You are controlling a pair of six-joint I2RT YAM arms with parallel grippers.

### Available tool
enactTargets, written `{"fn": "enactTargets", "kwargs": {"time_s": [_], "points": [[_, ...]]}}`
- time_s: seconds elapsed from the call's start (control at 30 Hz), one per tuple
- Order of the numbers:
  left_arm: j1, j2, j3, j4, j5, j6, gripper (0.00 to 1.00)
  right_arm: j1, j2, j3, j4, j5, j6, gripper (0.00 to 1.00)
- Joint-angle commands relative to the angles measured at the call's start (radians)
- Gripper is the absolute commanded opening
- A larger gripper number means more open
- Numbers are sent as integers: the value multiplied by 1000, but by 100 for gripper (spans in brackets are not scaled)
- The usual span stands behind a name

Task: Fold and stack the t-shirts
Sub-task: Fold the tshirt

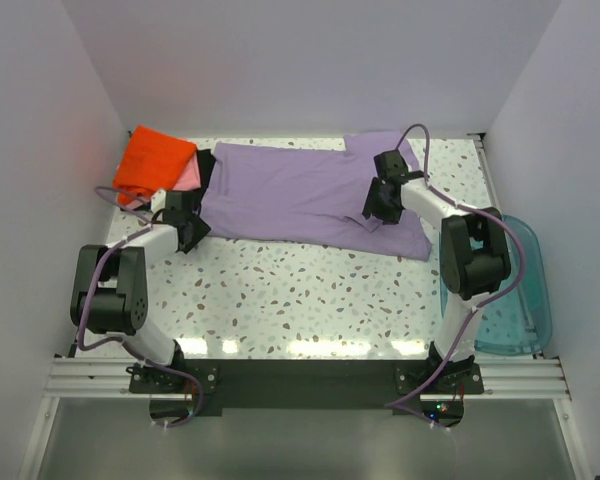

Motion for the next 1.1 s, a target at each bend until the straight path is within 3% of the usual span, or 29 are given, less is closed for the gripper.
{"fn": "enactTargets", "kwargs": {"time_s": [0.0,0.17,0.37,0.67,1.0,1.07], "points": [[19,6,5,81,-19,-10,52,-2,5,-11,44,6,8,52],[20,0,-7,162,16,5,52,-2,11,-12,50,-3,7,52],[20,38,17,144,12,-7,49,-2,13,-14,50,-9,5,51],[18,81,56,64,-36,-33,33,-2,17,-22,59,-15,5,51],[19,103,92,35,-50,-24,0,-2,16,-46,73,-7,13,50],[18,106,95,32,-48,-21,0,-2,19,-60,85,-12,18,50]]}}
